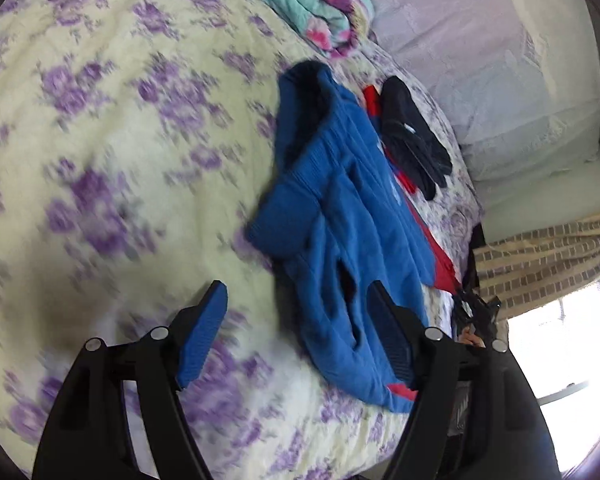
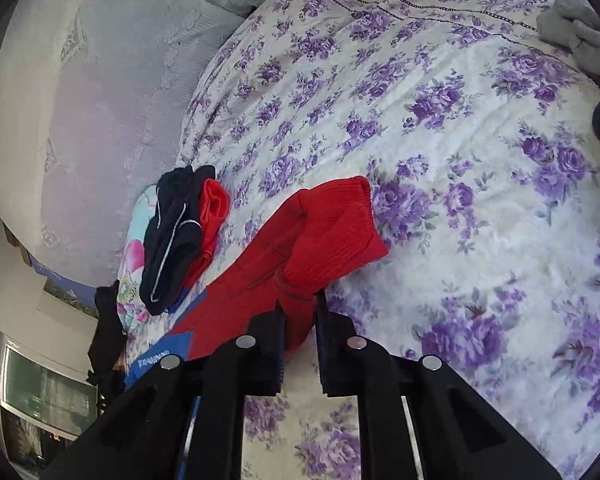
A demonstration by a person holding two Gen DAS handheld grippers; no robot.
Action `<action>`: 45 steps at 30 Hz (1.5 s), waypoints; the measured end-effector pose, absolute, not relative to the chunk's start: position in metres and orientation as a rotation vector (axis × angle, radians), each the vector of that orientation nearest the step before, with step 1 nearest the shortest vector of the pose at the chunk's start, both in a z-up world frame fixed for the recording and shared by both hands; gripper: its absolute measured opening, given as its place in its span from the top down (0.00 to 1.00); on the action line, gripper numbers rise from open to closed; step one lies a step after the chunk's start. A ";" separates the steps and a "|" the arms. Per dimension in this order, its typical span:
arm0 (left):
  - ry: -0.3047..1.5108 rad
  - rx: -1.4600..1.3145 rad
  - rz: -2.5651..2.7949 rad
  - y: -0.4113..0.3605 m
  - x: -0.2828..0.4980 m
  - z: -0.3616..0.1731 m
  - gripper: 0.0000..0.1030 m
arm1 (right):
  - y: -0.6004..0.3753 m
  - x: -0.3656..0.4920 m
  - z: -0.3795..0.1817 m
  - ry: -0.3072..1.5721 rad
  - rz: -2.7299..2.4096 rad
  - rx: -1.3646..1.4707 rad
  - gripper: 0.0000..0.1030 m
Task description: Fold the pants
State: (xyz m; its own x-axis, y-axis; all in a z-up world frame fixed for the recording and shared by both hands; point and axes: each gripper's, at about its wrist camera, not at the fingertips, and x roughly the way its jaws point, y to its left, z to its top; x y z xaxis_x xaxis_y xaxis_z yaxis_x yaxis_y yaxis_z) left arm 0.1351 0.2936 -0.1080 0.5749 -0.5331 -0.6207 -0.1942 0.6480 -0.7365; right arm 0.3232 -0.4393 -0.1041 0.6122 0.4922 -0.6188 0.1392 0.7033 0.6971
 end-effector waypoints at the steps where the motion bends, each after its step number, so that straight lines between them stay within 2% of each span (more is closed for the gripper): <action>1: 0.962 -0.869 -0.231 0.290 0.137 -0.110 0.32 | -0.439 0.325 -0.108 0.936 0.219 0.779 0.87; 2: 0.953 -0.873 -0.228 0.289 0.140 -0.111 0.32 | -0.440 0.329 -0.117 0.973 0.208 0.797 0.83; 4: 0.933 -0.923 -0.229 0.290 0.153 -0.119 0.32 | -0.443 0.330 -0.125 0.996 0.210 0.841 0.83; 7: 0.909 -0.991 -0.219 0.292 0.165 -0.126 0.37 | -0.442 0.308 -0.102 0.921 0.234 0.820 0.79; 8: 0.905 -0.995 -0.219 0.290 0.170 -0.125 0.43 | -0.442 0.295 -0.088 0.891 0.238 0.789 0.77; 9: 0.895 -1.003 -0.231 0.289 0.169 -0.126 0.56 | -0.441 0.279 -0.075 0.862 0.244 0.757 0.73; 10: 0.896 -1.019 -0.255 0.286 0.171 -0.128 0.64 | -0.441 0.262 -0.064 0.838 0.251 0.735 0.58; 11: 0.899 -1.047 -0.284 0.284 0.172 -0.131 0.77 | -0.442 0.239 -0.053 0.807 0.261 0.723 0.38; 12: 0.898 -1.073 -0.307 0.283 0.171 -0.136 0.82 | -0.444 0.215 -0.046 0.781 0.267 0.722 0.31; 13: 0.893 -1.080 -0.308 0.282 0.169 -0.140 0.82 | -0.446 0.187 -0.041 0.757 0.272 0.731 0.27; 17: 0.855 -1.081 -0.310 0.281 0.164 -0.143 0.90 | -0.461 0.089 -0.055 0.729 0.243 0.848 0.27; 22: 0.832 -1.092 -0.321 0.288 0.155 -0.137 0.91 | -0.473 0.004 -0.106 0.762 0.190 1.052 0.25; 27: 0.819 -1.111 -0.317 0.296 0.146 -0.131 0.91 | -0.454 0.023 -0.135 0.760 0.262 1.078 0.27; 28: 0.818 -1.114 -0.320 0.298 0.145 -0.130 0.91 | -0.452 0.030 -0.139 0.752 0.257 1.062 0.35; 29: 0.816 -1.119 -0.317 0.299 0.143 -0.130 0.91 | -0.451 0.036 -0.141 0.727 0.230 1.031 0.50; 30: 0.816 -1.124 -0.316 0.300 0.141 -0.131 0.91 | -0.451 0.041 -0.142 0.701 0.237 1.017 0.57; 31: 0.815 -1.127 -0.318 0.301 0.138 -0.131 0.91 | -0.451 0.046 -0.146 0.676 0.251 1.011 0.73; 32: 0.816 -1.127 -0.315 0.301 0.138 -0.130 0.91 | -0.451 0.049 -0.150 0.671 0.242 1.010 0.81; 35: 0.820 -1.109 -0.287 0.300 0.135 -0.127 0.91 | -0.445 0.048 -0.144 0.656 0.223 0.962 0.83; 42: 0.755 -0.956 -0.198 0.289 0.102 -0.081 0.92 | -0.449 0.035 -0.059 0.614 0.260 0.769 0.84; 45: 0.755 -0.952 -0.216 0.286 0.084 -0.072 0.91 | -0.458 0.032 -0.064 0.686 0.219 0.745 0.84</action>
State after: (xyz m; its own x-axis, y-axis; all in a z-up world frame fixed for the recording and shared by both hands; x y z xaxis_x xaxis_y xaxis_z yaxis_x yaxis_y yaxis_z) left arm 0.0838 0.2859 -0.0720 0.7289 -0.4811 -0.4871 -0.1510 0.5810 -0.7998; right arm 0.0321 -0.4581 -0.0641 0.7629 0.4156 -0.4953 0.0516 0.7244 0.6874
